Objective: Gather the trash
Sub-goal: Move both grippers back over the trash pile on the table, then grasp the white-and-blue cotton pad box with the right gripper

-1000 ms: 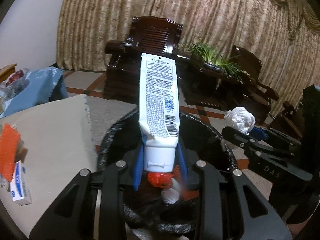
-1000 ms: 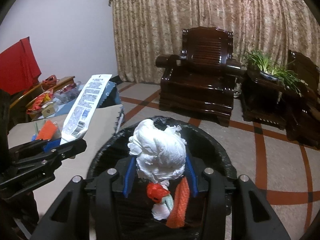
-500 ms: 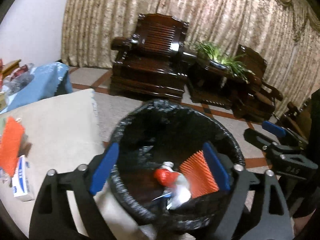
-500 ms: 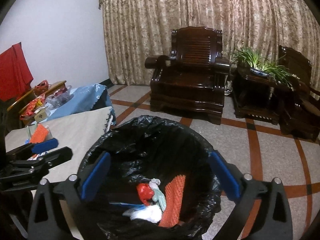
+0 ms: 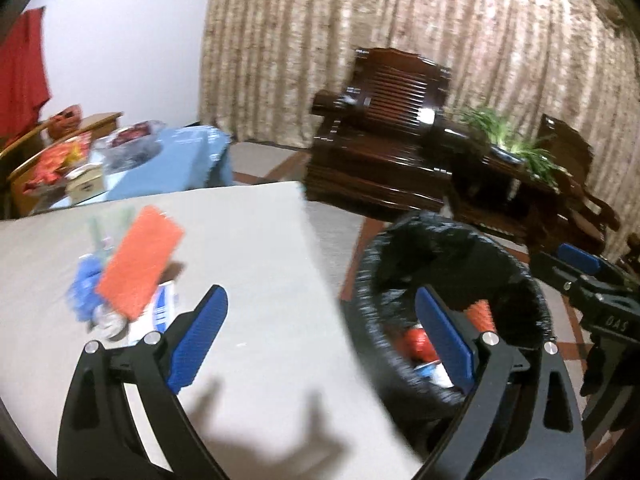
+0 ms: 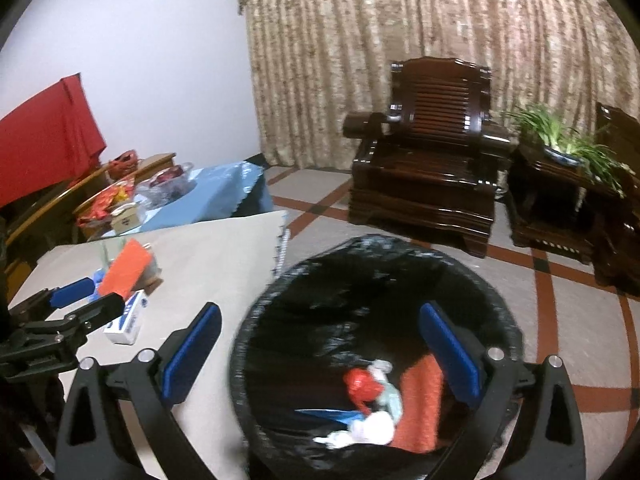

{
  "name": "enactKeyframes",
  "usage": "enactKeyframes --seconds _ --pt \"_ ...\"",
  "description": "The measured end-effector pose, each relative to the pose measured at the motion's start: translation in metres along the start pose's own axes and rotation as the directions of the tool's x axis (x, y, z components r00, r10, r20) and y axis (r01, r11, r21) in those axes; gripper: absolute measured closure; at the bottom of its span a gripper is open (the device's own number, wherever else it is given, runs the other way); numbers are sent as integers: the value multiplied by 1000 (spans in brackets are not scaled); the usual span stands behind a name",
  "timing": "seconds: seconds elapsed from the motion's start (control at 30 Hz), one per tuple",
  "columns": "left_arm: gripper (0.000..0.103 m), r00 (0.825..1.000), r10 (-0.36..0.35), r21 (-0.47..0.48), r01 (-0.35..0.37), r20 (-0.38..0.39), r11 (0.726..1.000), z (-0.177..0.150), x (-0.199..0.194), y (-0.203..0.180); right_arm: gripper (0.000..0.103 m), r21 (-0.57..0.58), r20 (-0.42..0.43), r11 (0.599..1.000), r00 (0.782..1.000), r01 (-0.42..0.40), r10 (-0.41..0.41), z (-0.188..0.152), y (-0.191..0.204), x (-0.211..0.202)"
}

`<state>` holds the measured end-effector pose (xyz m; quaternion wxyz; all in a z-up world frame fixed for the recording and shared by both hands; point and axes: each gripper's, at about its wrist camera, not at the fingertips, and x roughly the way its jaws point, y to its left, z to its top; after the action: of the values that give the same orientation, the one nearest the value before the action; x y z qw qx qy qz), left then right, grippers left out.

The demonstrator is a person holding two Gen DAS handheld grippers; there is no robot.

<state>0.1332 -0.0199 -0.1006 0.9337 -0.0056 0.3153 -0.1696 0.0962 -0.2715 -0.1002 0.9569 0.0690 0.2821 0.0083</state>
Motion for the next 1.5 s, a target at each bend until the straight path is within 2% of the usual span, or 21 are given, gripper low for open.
enactKeyframes --seconds 0.27,0.47,0.67,0.77,0.97,1.2,1.5 --pt "11 990 141 -53 -140 19 989 -11 -30 63 6 -49 -28 996 997 -71 69 -1 53 21" --pt "11 977 214 -102 -212 11 972 -19 -42 107 6 -101 -37 987 992 -125 121 0 97 36" --pt "11 963 268 -127 -265 7 956 -29 -46 145 6 -119 -41 982 989 -145 141 -2 132 57" --pt "11 954 299 -140 -297 -5 945 -32 -44 165 6 -126 -59 983 990 -131 124 -6 147 72" --pt "11 939 344 -163 -344 -34 925 -44 -42 200 6 -149 -109 975 982 -167 152 -18 183 100" --pt "11 928 366 -176 -374 -77 911 -60 -38 231 6 -176 -179 956 963 -234 202 -41 233 132" --pt "11 917 382 -193 -398 -115 897 -72 -31 259 6 -179 -248 951 947 -253 205 -63 268 164"
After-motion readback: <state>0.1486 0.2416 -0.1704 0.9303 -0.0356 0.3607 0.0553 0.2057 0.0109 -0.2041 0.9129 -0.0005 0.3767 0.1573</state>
